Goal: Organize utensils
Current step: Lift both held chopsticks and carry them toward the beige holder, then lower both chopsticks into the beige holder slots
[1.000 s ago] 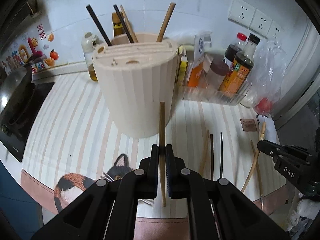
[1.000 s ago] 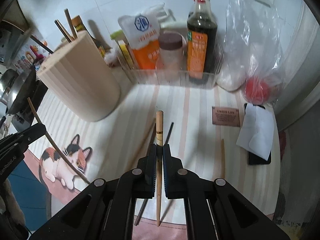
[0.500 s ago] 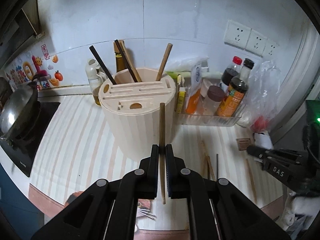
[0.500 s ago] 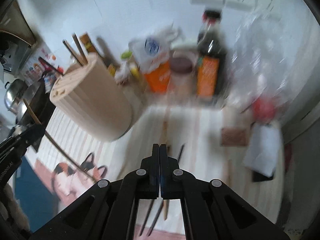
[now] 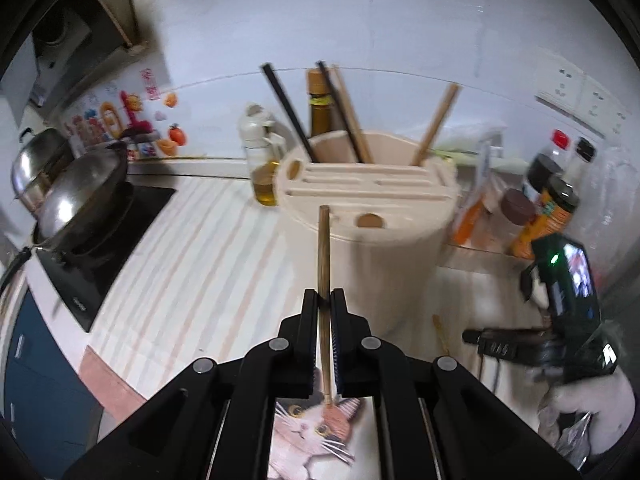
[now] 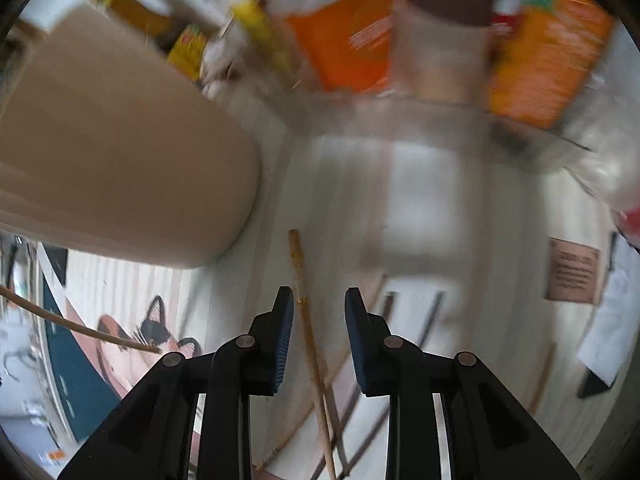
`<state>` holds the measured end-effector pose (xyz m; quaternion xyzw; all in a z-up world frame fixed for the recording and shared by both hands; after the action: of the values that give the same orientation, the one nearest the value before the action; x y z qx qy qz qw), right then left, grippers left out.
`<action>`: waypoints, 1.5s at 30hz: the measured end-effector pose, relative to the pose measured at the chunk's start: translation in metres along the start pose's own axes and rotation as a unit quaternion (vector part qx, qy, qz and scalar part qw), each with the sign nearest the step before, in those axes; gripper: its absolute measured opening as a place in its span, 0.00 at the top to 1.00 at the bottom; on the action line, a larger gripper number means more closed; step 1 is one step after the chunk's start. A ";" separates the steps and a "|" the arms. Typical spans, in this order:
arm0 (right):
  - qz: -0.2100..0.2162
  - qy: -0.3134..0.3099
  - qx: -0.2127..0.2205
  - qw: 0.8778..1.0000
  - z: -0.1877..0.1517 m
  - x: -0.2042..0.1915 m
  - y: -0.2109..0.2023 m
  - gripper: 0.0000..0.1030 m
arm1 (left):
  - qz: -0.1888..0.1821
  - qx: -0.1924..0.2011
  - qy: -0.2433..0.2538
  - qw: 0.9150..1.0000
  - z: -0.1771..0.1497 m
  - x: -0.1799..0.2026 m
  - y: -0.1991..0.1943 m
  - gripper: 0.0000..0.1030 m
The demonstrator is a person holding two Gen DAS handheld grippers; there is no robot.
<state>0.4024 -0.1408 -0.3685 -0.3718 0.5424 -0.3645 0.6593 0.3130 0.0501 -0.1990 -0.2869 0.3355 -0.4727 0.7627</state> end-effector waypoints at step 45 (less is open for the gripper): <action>0.091 -0.095 0.344 0.930 0.040 -0.142 -0.236 0.93 | -0.133 0.081 -0.094 0.983 0.103 -0.071 -0.118 0.96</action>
<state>0.4024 -0.1190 -0.0911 -0.1047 0.3505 -0.4305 0.8252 0.3080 0.0810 -0.0295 -0.3098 0.1815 -0.5666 0.7417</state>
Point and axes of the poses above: each gripper's, at about its wrist camera, not at the fingertips, and y roughly the way its jaws point, x to its right, z to its top, the point moved 5 cm from there along y, roughly the way its jaws point, and after that the axes turned 13 degrees about z, right-handed, at the moved point
